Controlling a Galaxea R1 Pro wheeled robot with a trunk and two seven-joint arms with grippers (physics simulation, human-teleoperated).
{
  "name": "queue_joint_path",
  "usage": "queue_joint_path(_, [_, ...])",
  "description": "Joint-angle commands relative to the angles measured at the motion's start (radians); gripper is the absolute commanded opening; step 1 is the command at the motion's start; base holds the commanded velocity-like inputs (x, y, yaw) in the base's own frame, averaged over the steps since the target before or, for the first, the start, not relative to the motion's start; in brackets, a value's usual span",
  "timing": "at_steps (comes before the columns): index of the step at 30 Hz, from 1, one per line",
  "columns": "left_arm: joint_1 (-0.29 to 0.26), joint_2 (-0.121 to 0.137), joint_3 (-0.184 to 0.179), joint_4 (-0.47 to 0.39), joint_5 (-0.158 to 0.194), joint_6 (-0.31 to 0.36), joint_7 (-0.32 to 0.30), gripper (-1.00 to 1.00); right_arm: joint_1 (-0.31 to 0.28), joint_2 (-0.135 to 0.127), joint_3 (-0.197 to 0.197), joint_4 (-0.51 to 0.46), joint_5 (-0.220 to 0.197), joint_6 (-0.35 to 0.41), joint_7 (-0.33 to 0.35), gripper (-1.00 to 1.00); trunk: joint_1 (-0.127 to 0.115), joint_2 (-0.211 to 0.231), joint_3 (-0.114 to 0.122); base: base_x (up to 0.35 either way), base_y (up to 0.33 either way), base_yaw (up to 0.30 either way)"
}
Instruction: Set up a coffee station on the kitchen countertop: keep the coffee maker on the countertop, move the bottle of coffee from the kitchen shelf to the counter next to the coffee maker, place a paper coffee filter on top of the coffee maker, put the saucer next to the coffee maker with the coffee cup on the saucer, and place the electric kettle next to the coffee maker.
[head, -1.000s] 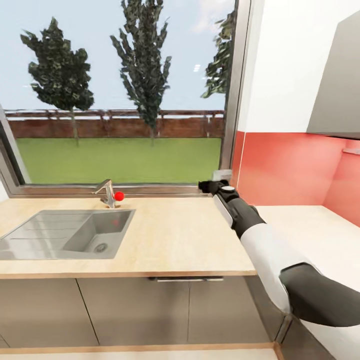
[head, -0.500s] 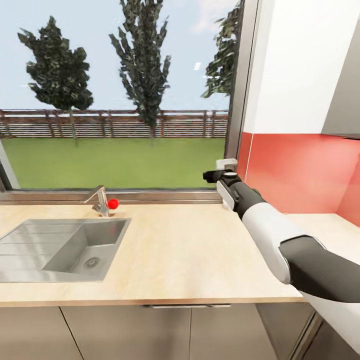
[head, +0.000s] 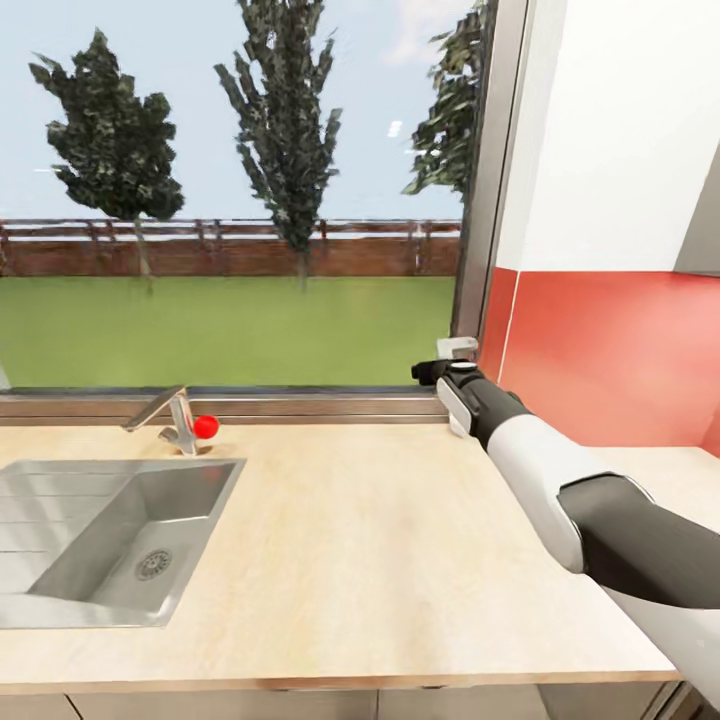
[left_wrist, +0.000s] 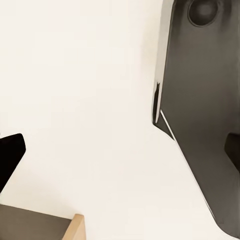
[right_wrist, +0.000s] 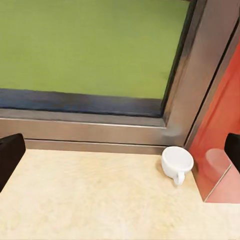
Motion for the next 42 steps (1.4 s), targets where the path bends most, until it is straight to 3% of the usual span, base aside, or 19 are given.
queue_joint_path(1, [0.000, 0.001, 0.008, 0.002, -0.011, -0.006, 0.004, 1.00, 0.007, 0.000, 0.008, 0.003, -0.011, 0.005, -0.008, 1.00, 0.001, 0.000, 0.000, 0.249, -0.004, 0.000])
queue_joint_path(11, [0.001, 0.000, 0.007, 0.003, -0.011, 0.017, 0.001, 1.00, 0.044, -0.001, 0.008, 0.028, -0.010, 0.005, -0.008, 1.00, 0.001, 0.000, 0.000, 0.063, 0.000, 0.000])
queue_joint_path(25, [0.002, -0.002, 0.007, 0.004, -0.011, 0.049, 0.000, 1.00, 0.047, 0.001, 0.009, 0.027, -0.007, 0.005, -0.008, 1.00, 0.001, 0.000, 0.000, 0.280, 0.000, 0.000])
queue_joint_path(42, [0.003, -0.002, 0.008, 0.003, -0.011, 0.051, 0.002, 1.00, 0.048, 0.000, 0.009, 0.046, -0.007, 0.005, -0.010, 1.00, 0.001, 0.000, 0.000, 0.088, 0.000, 0.000])
